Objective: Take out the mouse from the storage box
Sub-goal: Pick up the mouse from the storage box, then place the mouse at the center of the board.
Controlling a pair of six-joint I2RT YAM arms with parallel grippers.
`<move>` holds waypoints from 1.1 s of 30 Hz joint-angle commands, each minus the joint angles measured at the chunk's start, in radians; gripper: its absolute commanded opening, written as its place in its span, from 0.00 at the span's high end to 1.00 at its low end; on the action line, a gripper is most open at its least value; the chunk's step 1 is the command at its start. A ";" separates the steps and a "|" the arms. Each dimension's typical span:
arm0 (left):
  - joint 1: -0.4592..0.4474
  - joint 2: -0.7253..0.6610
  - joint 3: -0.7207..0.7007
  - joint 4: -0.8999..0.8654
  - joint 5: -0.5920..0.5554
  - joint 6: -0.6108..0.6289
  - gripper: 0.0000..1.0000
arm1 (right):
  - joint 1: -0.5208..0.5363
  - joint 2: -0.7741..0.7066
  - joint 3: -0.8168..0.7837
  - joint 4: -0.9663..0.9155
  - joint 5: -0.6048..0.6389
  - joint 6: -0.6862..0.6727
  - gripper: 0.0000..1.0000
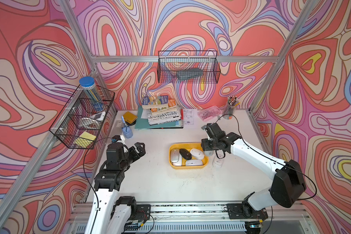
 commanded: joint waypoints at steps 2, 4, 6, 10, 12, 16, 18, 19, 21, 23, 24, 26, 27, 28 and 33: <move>-0.001 0.006 0.026 -0.009 0.021 0.027 0.05 | -0.157 -0.050 -0.036 -0.092 0.125 0.102 0.44; -0.002 0.010 0.028 -0.007 0.024 0.027 0.05 | -0.249 -0.070 -0.071 -0.088 0.125 0.127 0.44; -0.001 0.016 0.031 -0.005 0.035 0.032 0.05 | -0.348 -0.091 -0.119 -0.045 0.079 0.133 0.44; 0.000 0.027 0.031 -0.008 0.055 0.036 0.05 | -0.429 -0.098 -0.162 -0.022 0.097 0.139 0.44; -0.002 0.027 0.028 -0.006 0.070 0.032 0.05 | -0.468 -0.076 -0.169 -0.028 0.073 0.138 0.44; -0.002 0.032 0.023 0.006 0.105 0.027 0.04 | -0.508 -0.017 -0.196 -0.024 0.031 0.135 0.43; -0.002 0.043 0.024 0.004 0.115 0.030 0.04 | -0.514 0.009 -0.219 -0.004 0.000 0.133 0.43; -0.002 0.051 0.027 0.001 0.117 0.033 0.04 | -0.515 0.024 -0.224 -0.004 -0.011 0.133 0.43; -0.002 0.070 0.034 -0.009 0.128 0.042 0.04 | -0.515 0.060 -0.241 0.008 -0.038 0.130 0.43; -0.002 0.087 0.041 -0.023 0.134 0.050 0.04 | -0.516 0.070 -0.266 0.029 -0.041 0.134 0.43; -0.002 0.095 0.044 -0.029 0.135 0.056 0.04 | -0.516 0.069 -0.276 0.039 -0.038 0.138 0.43; -0.002 0.106 0.048 -0.039 0.140 0.061 0.04 | -0.516 0.070 -0.287 0.050 -0.034 0.138 0.42; -0.002 0.112 0.048 -0.039 0.144 0.062 0.04 | -0.516 0.076 -0.285 0.046 -0.030 0.136 0.40; -0.002 0.116 0.047 -0.041 0.147 0.061 0.04 | -0.516 0.085 -0.284 0.041 -0.026 0.133 0.38; -0.001 0.129 0.042 -0.032 0.167 0.055 0.02 | -0.516 0.106 -0.270 0.022 -0.041 0.125 0.23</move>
